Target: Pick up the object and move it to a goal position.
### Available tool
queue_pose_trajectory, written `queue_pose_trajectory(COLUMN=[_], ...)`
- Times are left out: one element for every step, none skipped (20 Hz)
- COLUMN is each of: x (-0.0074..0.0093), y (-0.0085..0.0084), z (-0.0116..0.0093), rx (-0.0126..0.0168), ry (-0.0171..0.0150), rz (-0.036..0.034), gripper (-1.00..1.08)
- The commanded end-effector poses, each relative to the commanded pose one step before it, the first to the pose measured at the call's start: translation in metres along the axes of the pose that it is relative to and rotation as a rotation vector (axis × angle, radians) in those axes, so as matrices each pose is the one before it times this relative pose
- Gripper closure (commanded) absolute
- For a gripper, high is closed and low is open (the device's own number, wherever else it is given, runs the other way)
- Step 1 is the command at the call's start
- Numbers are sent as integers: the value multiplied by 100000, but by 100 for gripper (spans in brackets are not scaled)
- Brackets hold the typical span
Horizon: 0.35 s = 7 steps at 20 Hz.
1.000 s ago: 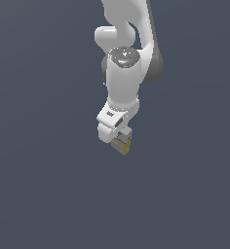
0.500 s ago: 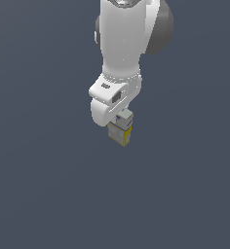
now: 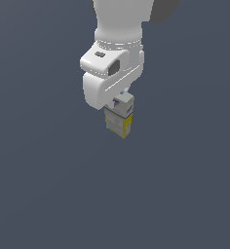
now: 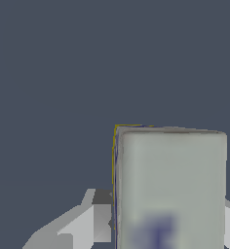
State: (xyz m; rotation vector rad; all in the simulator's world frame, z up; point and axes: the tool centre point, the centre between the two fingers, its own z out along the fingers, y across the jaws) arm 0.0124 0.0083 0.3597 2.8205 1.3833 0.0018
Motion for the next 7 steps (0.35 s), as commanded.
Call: queue_pose_trajectory(x=[-14, 6, 9, 12, 14, 14, 7], y=[109, 39, 36, 32, 28, 21, 8], z=[-918, -235, -180, -125, -71, -23, 0], rx=[73, 0, 0, 0, 0, 0, 0], ry=[-84, 0, 0, 0, 0, 0, 0], rz=[5, 0, 0, 0, 0, 0, 0], gripper=[108, 108, 108, 108, 108, 108, 108])
